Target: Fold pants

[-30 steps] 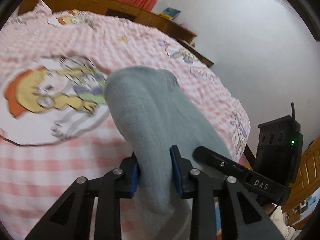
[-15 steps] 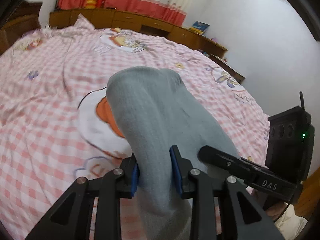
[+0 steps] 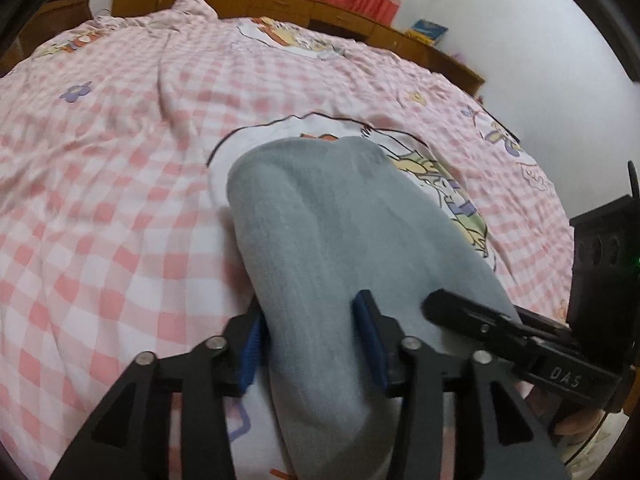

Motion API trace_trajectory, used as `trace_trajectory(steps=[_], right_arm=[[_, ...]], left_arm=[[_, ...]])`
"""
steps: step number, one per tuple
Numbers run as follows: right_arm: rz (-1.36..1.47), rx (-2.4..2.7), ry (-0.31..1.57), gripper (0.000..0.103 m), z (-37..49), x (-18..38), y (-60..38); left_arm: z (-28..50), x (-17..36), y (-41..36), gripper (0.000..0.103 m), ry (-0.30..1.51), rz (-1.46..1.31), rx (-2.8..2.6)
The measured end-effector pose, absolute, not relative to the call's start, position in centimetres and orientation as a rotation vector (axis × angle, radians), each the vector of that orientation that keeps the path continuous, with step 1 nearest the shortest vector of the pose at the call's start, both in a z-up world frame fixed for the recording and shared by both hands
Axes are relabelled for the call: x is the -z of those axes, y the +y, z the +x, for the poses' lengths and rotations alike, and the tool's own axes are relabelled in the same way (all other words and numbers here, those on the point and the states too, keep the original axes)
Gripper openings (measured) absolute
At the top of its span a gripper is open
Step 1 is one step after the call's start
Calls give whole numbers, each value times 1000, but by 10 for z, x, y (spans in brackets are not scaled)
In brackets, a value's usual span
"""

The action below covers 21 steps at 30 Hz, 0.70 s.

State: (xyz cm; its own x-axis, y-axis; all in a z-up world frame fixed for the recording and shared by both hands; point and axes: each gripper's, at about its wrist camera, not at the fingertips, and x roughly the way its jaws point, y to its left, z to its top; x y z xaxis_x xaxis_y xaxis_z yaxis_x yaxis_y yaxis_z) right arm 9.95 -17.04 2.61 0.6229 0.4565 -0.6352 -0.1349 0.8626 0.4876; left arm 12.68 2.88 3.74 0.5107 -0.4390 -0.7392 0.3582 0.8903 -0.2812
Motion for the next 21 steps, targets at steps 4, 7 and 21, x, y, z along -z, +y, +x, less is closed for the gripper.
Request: trace_trajectory(steps=[4,7,21], right_arm=[[342,-335,823,29,87,-43,-173],[305,-263,766,29,70,-62,-177],[236,-252,799,16,109,-35,-155]], left_arm=[[117,-46,40,55,913,-138,454],[106,-64,43,54,860,-111,410],[144,-51,11,51,866,-125,435]])
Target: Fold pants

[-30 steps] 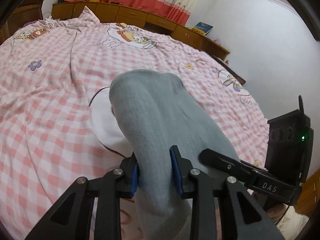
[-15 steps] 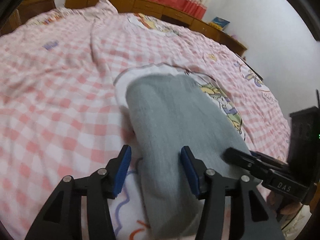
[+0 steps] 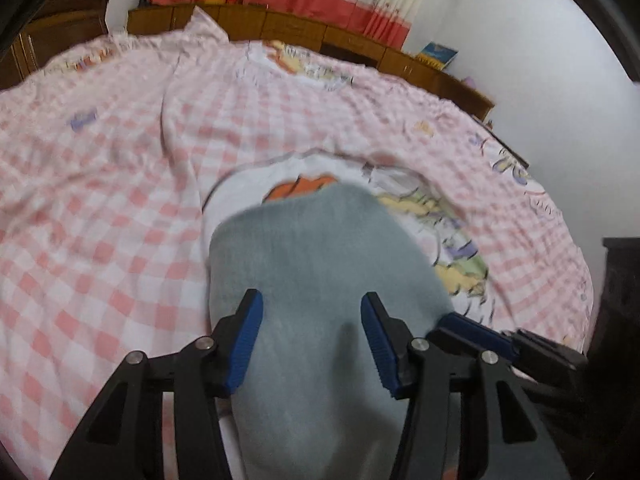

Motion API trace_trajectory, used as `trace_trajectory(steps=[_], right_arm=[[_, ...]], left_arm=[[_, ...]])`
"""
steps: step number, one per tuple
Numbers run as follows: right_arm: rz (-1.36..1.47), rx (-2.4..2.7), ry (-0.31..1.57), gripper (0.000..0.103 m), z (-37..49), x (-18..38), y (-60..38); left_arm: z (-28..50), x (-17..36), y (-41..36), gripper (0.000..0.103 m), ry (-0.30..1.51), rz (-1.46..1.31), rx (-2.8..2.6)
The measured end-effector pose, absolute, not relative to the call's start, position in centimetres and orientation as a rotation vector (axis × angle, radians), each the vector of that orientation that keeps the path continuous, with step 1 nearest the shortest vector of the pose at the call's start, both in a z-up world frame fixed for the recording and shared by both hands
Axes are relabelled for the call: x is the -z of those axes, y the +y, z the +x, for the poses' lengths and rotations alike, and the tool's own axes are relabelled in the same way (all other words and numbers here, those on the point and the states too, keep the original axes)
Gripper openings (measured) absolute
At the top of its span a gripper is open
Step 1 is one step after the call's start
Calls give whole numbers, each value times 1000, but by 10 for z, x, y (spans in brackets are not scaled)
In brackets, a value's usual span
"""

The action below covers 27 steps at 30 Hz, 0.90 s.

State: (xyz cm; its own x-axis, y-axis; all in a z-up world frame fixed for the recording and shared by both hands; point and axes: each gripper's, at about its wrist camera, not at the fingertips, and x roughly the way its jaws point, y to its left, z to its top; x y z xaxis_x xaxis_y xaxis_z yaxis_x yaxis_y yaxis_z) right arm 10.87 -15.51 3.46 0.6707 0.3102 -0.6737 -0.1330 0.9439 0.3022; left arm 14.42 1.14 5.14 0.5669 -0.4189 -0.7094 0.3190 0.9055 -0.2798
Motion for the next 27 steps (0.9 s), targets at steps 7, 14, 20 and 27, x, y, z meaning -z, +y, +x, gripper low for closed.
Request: trace_trajectory(steps=[7,14,20,27], right_arm=[[276,-286,782,10,96,-48,-169],[176,-358,761,10,45,-63,-155],[183,-345,841,10,45,-34,-156],[229,-331,825,42,26,-52,-167]], left_arm=[[134,-52,22,44,888,-150,429],[72,-72,33,49,885,-103,351],[54,-41,33,52,954,-128,312],[36,-53,35,58,930,-131,283]])
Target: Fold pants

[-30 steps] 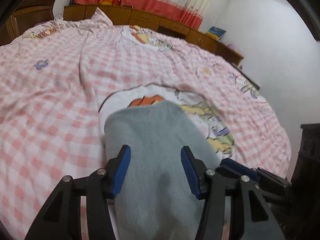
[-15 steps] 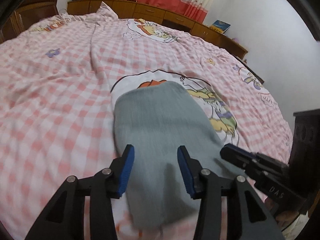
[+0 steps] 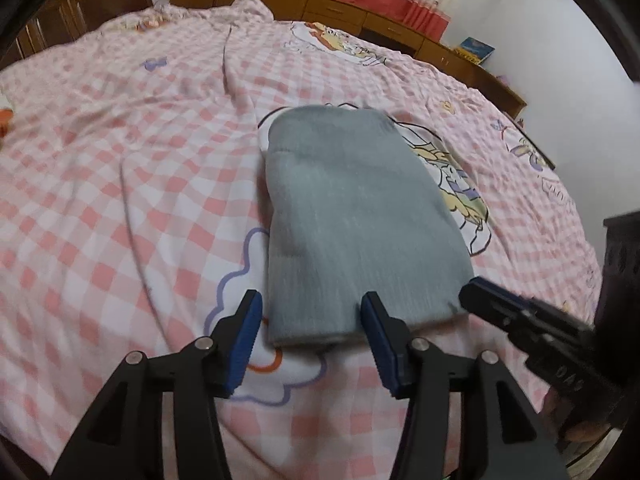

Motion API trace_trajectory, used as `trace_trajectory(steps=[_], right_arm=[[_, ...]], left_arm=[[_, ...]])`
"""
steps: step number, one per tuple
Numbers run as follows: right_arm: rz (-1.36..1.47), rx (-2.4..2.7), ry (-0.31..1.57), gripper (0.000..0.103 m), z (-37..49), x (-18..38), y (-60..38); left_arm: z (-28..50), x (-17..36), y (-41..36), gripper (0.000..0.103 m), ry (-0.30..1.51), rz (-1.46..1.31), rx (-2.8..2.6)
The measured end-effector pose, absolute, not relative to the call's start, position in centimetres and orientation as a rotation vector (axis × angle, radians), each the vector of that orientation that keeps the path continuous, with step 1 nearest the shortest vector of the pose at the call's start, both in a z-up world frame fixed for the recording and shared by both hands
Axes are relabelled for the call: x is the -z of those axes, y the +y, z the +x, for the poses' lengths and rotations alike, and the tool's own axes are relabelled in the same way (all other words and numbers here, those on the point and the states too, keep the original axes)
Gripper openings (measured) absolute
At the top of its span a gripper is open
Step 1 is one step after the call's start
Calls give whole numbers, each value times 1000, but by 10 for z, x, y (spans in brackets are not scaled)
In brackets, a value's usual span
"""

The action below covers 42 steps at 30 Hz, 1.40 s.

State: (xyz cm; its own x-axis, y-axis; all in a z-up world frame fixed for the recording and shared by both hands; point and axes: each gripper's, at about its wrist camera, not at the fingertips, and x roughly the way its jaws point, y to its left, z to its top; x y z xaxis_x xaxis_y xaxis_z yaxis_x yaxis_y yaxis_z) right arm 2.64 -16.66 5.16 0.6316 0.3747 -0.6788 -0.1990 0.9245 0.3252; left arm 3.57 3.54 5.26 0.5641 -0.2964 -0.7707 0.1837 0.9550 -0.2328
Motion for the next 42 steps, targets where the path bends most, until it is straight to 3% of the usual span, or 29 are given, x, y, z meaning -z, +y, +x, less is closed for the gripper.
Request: trace_trajectory(steps=[2,3,17,42], right_arm=[[208,-295,827,60,20,-53,-165],[199,-280,827,61,17,-52,-164],[100,-146,933,65,14,-16,-156],[155,-160,948,68,22,-11,-160]], left_arm=[[27,-55,31,64,921,-96,274],[23,-55,30,67,923,-83,270],[26,-22,9,96,992,19,166],[33,-15,9,101,1018,20,134]])
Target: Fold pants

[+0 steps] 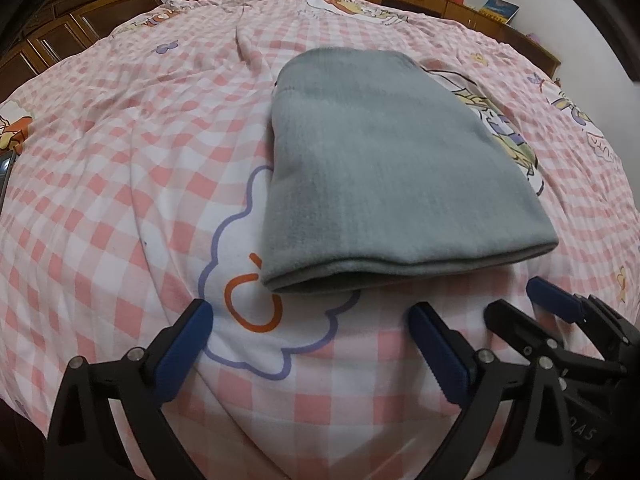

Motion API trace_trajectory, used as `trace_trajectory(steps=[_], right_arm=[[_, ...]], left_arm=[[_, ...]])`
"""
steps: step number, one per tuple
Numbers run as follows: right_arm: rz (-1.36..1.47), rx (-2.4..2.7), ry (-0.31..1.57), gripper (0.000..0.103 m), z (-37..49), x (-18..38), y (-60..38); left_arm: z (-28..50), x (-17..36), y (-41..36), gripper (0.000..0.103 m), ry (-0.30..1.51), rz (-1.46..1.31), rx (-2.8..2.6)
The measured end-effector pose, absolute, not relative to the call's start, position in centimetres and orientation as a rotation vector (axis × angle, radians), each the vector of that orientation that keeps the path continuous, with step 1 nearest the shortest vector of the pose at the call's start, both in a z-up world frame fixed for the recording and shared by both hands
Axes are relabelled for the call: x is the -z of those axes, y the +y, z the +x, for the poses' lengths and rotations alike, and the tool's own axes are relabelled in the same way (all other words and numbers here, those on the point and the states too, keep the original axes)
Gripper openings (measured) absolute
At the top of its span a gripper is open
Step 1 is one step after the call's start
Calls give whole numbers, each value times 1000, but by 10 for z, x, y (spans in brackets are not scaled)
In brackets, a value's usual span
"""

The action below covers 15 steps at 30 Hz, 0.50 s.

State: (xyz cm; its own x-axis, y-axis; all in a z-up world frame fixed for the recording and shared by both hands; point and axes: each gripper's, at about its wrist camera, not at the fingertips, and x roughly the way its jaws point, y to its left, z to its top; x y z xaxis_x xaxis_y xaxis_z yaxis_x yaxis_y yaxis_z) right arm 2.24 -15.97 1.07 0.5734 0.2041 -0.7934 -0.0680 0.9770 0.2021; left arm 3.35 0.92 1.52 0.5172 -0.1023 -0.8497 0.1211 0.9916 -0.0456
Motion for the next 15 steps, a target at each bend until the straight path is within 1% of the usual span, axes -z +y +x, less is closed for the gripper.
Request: trace_trajectory(steps=[15], right_arm=[[164,-160,949,68,22,-11,-161]], left_arm=[[36,-16,11,101,1043,12,133]])
